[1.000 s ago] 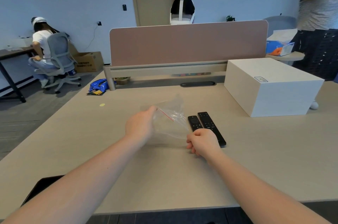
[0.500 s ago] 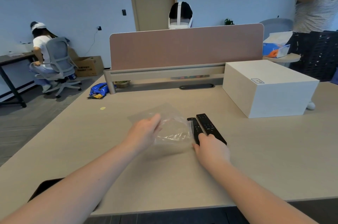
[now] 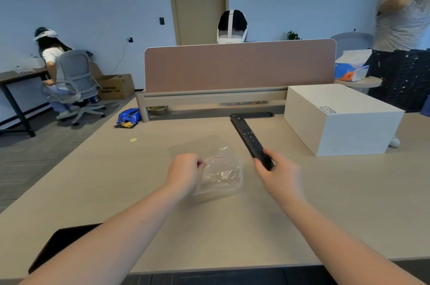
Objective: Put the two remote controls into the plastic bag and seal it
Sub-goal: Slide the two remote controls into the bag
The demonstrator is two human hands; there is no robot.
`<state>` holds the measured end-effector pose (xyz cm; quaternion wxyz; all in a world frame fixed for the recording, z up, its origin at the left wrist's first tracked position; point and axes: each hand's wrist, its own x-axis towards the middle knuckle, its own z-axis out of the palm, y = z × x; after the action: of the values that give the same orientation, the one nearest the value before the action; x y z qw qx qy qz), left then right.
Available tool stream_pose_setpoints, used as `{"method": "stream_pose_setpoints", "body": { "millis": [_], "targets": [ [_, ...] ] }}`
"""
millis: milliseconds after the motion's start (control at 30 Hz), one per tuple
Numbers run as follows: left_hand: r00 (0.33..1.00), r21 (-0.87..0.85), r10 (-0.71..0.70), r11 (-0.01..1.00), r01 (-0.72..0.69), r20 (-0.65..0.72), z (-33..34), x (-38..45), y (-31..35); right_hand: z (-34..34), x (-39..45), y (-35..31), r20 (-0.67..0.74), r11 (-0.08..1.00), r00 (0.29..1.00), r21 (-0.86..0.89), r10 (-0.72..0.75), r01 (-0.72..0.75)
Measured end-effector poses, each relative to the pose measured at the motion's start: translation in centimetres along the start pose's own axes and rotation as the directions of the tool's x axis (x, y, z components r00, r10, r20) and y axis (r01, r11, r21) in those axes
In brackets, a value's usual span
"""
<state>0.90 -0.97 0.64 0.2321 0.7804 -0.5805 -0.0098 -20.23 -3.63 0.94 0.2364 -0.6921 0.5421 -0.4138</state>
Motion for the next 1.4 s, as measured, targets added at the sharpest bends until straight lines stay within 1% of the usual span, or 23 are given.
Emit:
{"method": "stream_pose_setpoints", "body": {
  "millis": [67, 133, 233, 300, 367, 433, 500, 600, 667, 733, 867, 1000, 1100, 1167, 1200, 1333, 1400],
  "targets": [
    [0.998, -0.03, -0.061, 0.998, 0.062, 0.013, -0.2, 0.7, 0.5, -0.6, -0.5, -1.1, 0.047, 0.997, 0.997, 0.044, -0.068, 0.066],
    [0.993, -0.081, -0.116, 0.99, 0.116, 0.006, -0.5, 1.6, 1.0, -1.0, -1.0, -2.0, 0.145, 0.993, 0.983, -0.007, -0.114, 0.117],
    [0.982, -0.127, -0.186, 0.975, 0.18, -0.036, -1.4, 2.4, 1.4, -1.3, -1.3, -2.5, 0.285, 0.982, 0.951, -0.105, -0.121, 0.156],
    [0.979, -0.132, -0.198, 0.973, 0.189, -0.055, -1.8, 2.5, 1.6, -1.2, -1.3, -2.1, 0.333, 0.97, 0.938, -0.182, -0.093, 0.161],
    [0.982, -0.136, -0.178, 0.976, 0.168, -0.062, -1.8, 2.4, 1.6, -0.9, -1.3, -1.6, 0.34, 0.956, 0.938, -0.245, -0.069, 0.159],
    [0.99, -0.13, -0.129, 0.984, 0.12, -0.059, -1.5, 2.0, 1.6, -0.4, -1.4, -1.3, 0.336, 0.946, 0.94, -0.283, -0.057, 0.158],
    [0.998, -0.113, -0.045, 0.993, 0.039, -0.051, -0.8, 1.4, 1.7, 0.5, -1.4, -1.0, 0.346, 0.929, 0.936, -0.325, -0.061, 0.18],
    [0.994, -0.044, 0.098, 0.994, -0.1, -0.045, 0.2, 0.5, 2.5, 2.2, -1.2, -0.9, 0.354, 0.893, 0.932, -0.39, -0.08, 0.225],
    [0.984, -0.03, 0.175, 0.984, -0.176, -0.044, 0.8, 0.0, 2.9, 3.5, -1.0, -1.0, 0.371, 0.89, 0.925, -0.394, -0.076, 0.232],
    [0.977, -0.048, 0.211, 0.976, -0.212, -0.036, 1.2, -0.2, 3.2, 4.7, -0.8, -1.2, 0.394, 0.903, 0.917, -0.369, -0.064, 0.221],
    [0.974, -0.069, 0.224, 0.972, -0.225, -0.017, 1.8, -0.5, 3.1, 6.7, 0.0, -2.2, 0.436, 0.931, 0.898, -0.3, -0.058, 0.206],
    [0.978, -0.127, 0.208, 0.969, -0.21, -0.033, 1.6, -0.3, 2.6, 8.9, 1.2, -2.5, 0.449, 0.933, 0.892, -0.291, -0.062, 0.211],
    [0.978, -0.167, 0.198, 0.964, -0.206, -0.067, 1.2, -0.1, 2.1, 10.3, 1.8, -2.2, 0.449, 0.946, 0.893, -0.279, -0.021, 0.163],
    [0.977, -0.179, 0.196, 0.962, -0.208, -0.081, 1.0, -0.1, 1.7, 11.0, 2.0, -2.0, 0.45, 0.967, 0.893, -0.222, -0.013, 0.126],
    [0.978, -0.184, 0.194, 0.961, -0.206, -0.081, 1.0, -0.1, 1.6, 11.3, 2.1, -2.0, 0.462, 0.97, 0.887, -0.206, -0.02, 0.13],
    [0.979, -0.191, 0.195, 0.96, -0.203, -0.059, 1.3, -0.1, 1.0, 11.8, 1.9, -1.5, 0.526, 0.953, 0.849, -0.233, -0.045, 0.195],
    [0.979, -0.198, 0.199, 0.959, -0.204, -0.045, 1.6, -0.1, 0.9, 11.9, 2.0, -1.0, 0.513, 0.938, 0.856, -0.261, -0.065, 0.228]
  ]
}}
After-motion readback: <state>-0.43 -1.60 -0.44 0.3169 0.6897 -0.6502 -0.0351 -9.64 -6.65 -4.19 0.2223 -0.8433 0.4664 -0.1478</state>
